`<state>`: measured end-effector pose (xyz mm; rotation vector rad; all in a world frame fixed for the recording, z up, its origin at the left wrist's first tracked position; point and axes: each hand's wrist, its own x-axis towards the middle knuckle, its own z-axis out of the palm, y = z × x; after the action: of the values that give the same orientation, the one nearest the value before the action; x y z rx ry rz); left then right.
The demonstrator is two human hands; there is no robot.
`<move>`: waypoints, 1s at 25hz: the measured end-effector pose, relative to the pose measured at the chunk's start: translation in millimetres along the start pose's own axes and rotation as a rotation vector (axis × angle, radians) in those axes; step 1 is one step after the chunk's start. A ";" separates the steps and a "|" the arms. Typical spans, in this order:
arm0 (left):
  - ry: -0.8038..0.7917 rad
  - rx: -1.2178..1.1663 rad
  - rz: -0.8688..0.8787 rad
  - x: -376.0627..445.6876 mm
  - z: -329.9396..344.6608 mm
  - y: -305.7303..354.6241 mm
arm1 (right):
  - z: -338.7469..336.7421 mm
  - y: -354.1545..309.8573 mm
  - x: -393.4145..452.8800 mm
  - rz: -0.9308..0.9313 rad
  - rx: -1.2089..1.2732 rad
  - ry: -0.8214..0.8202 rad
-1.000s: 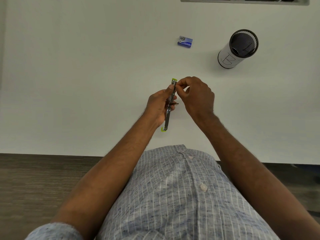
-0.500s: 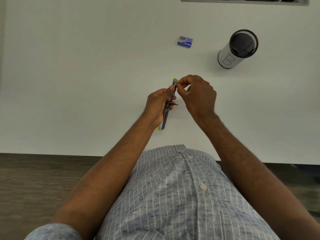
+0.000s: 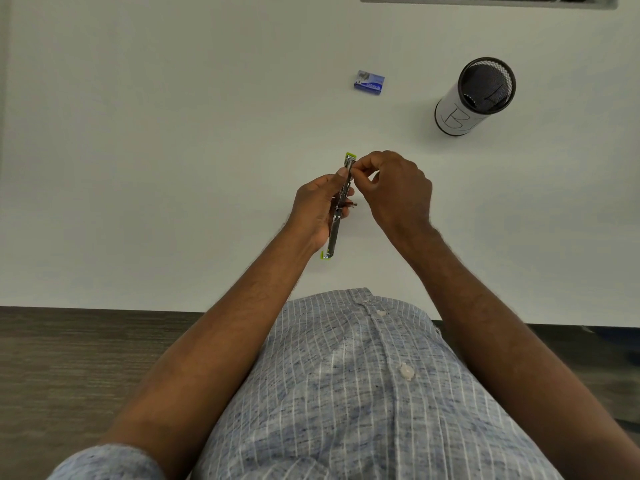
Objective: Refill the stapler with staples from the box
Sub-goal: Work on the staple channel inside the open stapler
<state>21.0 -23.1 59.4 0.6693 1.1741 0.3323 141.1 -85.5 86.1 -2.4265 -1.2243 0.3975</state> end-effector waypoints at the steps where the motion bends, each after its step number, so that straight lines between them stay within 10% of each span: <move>1: -0.002 0.016 0.014 -0.4 -0.7 -0.2 | -0.5 -0.4 1.2 0.007 -0.003 0.000; 25: -0.049 -0.150 -0.109 -4.3 2.6 3.1 | -2.2 2.3 1.2 0.023 0.033 0.036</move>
<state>22.2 -23.9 65.2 0.4782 1.1226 0.3065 144.3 -86.3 87.0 -2.4108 -1.1664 0.3758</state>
